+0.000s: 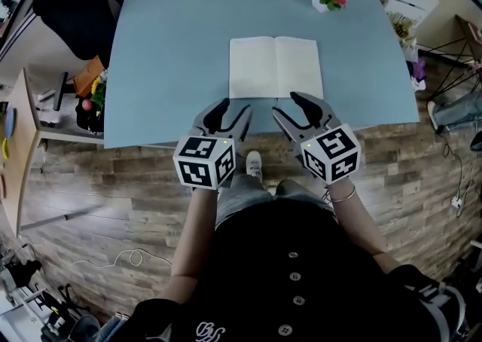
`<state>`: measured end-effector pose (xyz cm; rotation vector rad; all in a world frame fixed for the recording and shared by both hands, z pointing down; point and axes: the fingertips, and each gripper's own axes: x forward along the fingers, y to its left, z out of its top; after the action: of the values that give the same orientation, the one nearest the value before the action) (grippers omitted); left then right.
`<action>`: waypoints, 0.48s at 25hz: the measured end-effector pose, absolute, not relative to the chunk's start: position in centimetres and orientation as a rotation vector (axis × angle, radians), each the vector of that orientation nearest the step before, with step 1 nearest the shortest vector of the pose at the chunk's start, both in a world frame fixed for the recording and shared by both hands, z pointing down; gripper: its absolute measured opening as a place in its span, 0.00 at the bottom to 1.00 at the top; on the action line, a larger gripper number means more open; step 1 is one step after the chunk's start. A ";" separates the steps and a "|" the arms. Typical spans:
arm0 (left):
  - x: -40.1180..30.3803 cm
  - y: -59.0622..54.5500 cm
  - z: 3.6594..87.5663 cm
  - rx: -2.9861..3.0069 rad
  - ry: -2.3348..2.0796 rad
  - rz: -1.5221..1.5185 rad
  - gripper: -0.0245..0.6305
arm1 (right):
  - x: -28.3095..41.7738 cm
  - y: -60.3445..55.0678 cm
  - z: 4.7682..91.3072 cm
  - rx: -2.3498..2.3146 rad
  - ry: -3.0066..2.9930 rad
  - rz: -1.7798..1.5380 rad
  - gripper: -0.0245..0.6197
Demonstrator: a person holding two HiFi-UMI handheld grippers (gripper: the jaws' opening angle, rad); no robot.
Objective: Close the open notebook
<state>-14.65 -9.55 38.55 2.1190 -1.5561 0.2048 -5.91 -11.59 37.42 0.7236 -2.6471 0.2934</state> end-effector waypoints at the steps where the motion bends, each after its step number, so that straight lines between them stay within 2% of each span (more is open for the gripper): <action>1: -15.0 -10.1 38.5 2.122 -1.552 0.206 0.35 | -6.3 -12.2 37.3 0.731 -2.645 0.290 0.35; 12: -17.5 -15.2 38.8 2.174 -1.479 0.226 0.35 | -8.6 -16.4 37.0 0.809 -2.611 0.293 0.35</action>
<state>-17.51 -15.18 38.81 2.1743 -1.4787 0.2264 -8.60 -16.45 37.04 0.8094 -2.6112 0.2927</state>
